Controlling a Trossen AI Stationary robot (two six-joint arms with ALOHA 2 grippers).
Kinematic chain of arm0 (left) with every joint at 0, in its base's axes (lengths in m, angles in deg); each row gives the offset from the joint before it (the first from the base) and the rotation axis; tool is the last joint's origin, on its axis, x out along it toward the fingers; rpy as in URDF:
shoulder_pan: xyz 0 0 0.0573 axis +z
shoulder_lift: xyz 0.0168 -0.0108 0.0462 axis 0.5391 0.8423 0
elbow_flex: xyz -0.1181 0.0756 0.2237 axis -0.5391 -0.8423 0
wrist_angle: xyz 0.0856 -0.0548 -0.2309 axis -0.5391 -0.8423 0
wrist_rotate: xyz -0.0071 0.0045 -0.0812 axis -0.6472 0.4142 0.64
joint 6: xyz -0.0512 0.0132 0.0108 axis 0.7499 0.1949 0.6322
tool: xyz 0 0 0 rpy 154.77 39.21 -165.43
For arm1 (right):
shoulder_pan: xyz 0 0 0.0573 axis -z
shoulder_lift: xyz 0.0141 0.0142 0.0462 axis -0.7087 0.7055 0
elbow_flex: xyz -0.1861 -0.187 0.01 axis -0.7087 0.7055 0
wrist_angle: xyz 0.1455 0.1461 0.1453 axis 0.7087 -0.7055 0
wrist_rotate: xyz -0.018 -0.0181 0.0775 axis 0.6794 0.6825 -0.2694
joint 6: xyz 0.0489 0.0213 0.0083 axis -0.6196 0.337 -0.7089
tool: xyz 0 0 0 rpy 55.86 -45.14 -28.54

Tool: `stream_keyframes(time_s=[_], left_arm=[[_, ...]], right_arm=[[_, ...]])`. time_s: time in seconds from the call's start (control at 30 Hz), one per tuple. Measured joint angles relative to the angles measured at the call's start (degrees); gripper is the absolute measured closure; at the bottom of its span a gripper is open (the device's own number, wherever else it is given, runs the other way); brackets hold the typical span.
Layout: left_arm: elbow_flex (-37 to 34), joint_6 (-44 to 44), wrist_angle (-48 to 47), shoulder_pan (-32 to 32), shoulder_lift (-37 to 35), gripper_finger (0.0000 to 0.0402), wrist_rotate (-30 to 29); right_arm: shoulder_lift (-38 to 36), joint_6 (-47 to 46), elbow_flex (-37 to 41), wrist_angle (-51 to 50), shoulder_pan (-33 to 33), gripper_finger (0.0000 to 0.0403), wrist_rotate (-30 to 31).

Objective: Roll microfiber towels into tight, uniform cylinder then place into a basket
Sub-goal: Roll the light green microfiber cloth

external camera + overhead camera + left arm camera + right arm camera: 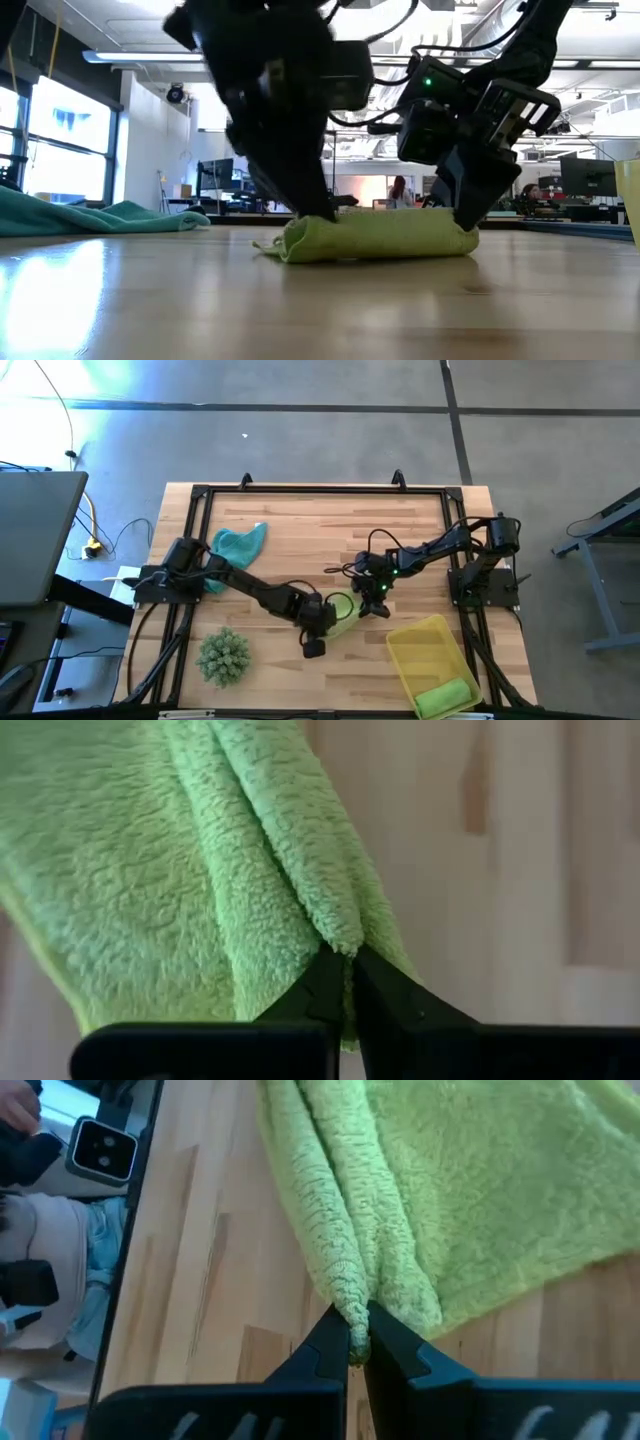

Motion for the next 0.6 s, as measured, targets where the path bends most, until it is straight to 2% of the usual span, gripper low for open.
stream_keyframes(time_s=[0.13,0.47,0.6], left_arm=[[0.0,4.4,1.1,1.5,0.0,0.0398,5.2],[0.1,22.0,-2.8,3.1,-0.1,0.0398,8.1],[0.0,23.1,-0.2,3.1,-1.8,0.0398,11.0]], right_arm=[[0.0,2.3,0.0,-0.3,-0.4,0.0402,0.0],[0.0,6.6,0.0,0.0,-0.9,0.0402,0.4],[-0.1,7.0,0.0,-0.1,-0.9,0.0402,0.2]])
